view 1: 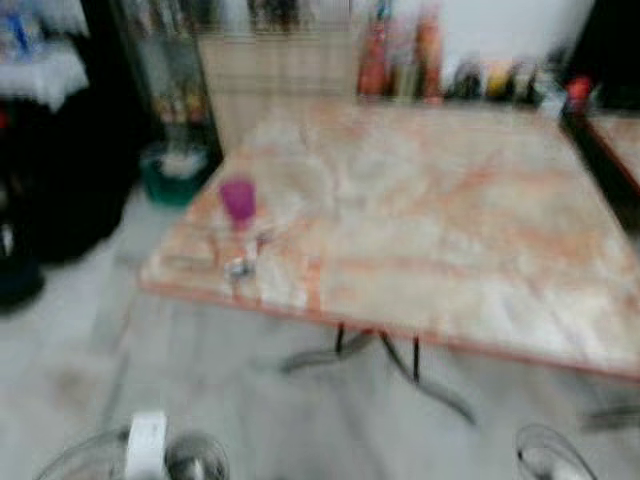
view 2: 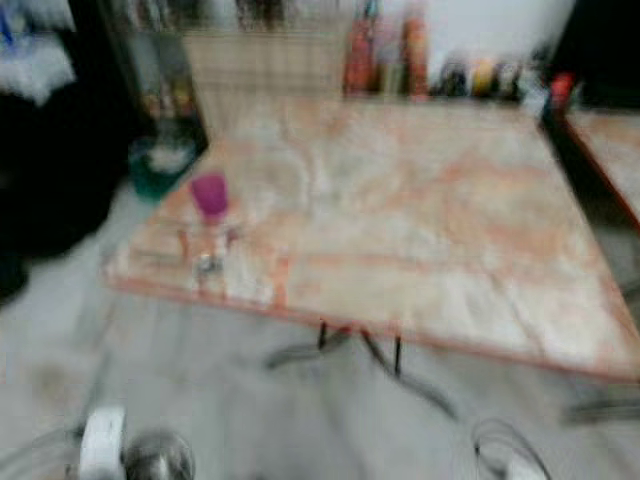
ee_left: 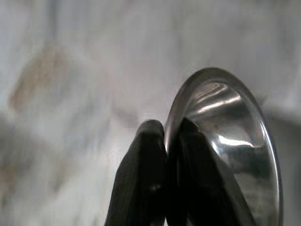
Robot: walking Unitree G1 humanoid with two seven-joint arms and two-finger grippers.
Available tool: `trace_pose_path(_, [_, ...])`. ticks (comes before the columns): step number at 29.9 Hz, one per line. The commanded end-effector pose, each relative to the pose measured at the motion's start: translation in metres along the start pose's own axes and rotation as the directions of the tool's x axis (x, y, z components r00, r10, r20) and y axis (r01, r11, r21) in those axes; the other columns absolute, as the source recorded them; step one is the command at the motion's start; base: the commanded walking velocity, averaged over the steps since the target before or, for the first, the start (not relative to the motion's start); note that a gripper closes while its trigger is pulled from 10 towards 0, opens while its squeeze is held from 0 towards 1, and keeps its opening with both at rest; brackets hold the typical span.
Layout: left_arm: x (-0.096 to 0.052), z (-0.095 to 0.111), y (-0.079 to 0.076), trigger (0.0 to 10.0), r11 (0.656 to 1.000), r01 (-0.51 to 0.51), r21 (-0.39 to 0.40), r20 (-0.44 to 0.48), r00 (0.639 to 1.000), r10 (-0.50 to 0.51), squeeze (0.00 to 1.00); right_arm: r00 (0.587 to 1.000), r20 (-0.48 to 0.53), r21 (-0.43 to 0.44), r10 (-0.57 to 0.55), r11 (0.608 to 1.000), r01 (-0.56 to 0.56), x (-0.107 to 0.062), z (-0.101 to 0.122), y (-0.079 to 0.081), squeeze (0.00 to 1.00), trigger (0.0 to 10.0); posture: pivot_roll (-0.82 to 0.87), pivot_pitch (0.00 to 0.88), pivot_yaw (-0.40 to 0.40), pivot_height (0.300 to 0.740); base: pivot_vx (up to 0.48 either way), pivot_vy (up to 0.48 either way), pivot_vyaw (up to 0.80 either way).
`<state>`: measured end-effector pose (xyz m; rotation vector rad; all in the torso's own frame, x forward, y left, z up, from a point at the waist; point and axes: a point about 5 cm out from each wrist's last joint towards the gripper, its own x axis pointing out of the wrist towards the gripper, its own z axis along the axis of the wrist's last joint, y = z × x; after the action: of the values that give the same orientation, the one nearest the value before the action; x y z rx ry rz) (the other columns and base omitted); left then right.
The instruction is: Setting the table
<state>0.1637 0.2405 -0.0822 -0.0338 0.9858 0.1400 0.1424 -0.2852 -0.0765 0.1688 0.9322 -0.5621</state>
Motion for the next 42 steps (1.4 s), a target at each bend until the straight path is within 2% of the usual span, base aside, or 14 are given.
trace_pose_path(1, [0.0021,0.0266,0.0059,10.0,0.999,-0.018,0.028,0.072,0.997,0.016,0.0,1.0,-0.024,0.009,0.017,1.0,-0.017,-0.0008,-0.007,0.0072,0.0,10.0,0.01,0.062,0.056,0.74,0.0,0.0,0.0])
trace_pose_path(18, [0.0015,0.0248,0.0094,10.0,0.997,-0.04,0.063,0.062,0.997,0.036,0.0,1.0,-0.024,-0.004,0.02,1.0,-0.02,-0.0008,-0.0066,0.0076,0.0,10.0,0.01,0.06,0.058,0.74,0.0,0.0,0.0])
trace_pose_path(22, [0.0018,0.0274,0.0098,10.0,0.997,-0.044,0.066,0.063,0.997,0.039,0.0,1.0,-0.019,0.02,0.022,1.0,-0.022,-0.0009,-0.007,0.0076,0.0,10.0,0.01,0.055,0.055,0.74,0.0,0.0,0.0])
trace_pose_path(30, [0.0019,0.0297,0.0109,10.0,0.997,-0.048,0.068,0.065,0.997,0.044,0.0,0.999,-0.028,-0.019,0.017,1.0,-0.017,-0.0009,-0.0075,0.0065,0.0,10.0,0.0,0.048,0.056,0.74,0.0,0.0,0.0])
trace_pose_path(35, [0.0017,0.0296,0.0118,10.0,0.996,-0.049,0.074,0.064,0.997,0.044,0.0,0.999,-0.028,-0.003,0.02,1.0,-0.02,-0.0011,-0.0087,0.0069,0.0,10.0,-0.01,0.037,0.058,0.74,0.0,0.0,0.8])
trace_pose_path(42, [0.0014,0.0307,0.0142,10.0,0.995,-0.056,0.081,0.064,0.997,0.051,0.0,0.999,-0.031,0.005,0.022,1.0,-0.021,-0.0016,-0.0108,0.0074,0.0,10.0,0.0,0.02,0.06,0.74,0.0,-0.172,0.0])
